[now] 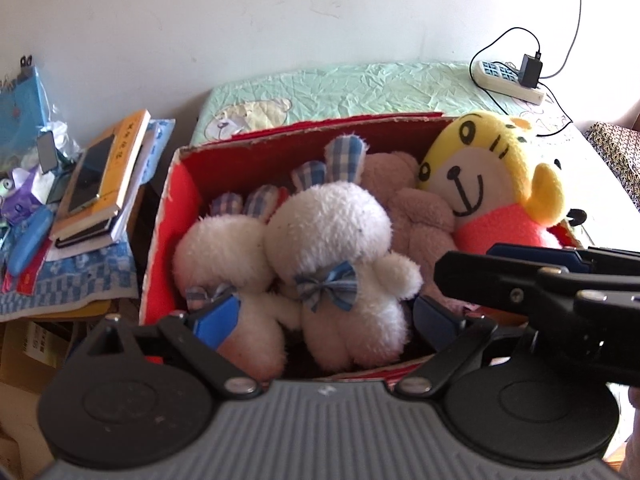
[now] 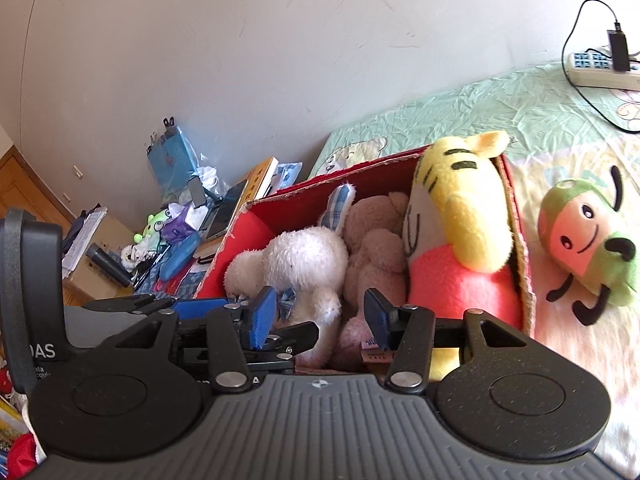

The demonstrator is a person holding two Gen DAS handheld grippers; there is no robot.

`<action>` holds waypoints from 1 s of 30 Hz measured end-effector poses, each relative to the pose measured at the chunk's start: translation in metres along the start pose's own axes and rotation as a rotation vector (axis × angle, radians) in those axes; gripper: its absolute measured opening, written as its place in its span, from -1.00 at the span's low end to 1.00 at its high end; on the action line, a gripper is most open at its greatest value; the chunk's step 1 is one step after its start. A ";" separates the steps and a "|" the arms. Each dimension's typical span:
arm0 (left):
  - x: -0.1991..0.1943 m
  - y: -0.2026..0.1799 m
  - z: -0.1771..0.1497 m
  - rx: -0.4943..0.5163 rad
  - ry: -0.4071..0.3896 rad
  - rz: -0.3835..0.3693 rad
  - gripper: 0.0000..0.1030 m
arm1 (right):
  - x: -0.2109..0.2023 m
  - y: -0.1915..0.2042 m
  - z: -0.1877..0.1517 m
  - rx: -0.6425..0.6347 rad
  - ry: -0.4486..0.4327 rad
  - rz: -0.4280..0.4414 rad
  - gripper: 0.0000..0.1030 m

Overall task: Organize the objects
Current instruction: 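Open both grippers and lift them out of the red box, then move both grippers over to the green pear plush on the bed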

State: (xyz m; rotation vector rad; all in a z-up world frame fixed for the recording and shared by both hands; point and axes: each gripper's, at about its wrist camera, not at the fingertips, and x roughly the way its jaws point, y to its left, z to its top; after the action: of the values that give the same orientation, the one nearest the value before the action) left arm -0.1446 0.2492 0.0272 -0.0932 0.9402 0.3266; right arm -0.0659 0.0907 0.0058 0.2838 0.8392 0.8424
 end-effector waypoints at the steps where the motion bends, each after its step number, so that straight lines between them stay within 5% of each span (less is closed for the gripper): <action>1: -0.002 -0.002 0.000 0.006 -0.004 0.003 0.84 | -0.002 0.000 -0.001 0.003 -0.004 -0.004 0.01; 30: -0.032 -0.049 -0.002 0.108 -0.054 -0.052 0.85 | -0.061 -0.023 -0.023 0.085 -0.122 -0.134 0.01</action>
State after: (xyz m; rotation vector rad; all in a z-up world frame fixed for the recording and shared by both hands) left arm -0.1480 0.1953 0.0488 -0.0095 0.8987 0.2286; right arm -0.0937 0.0274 0.0112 0.3465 0.7723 0.6585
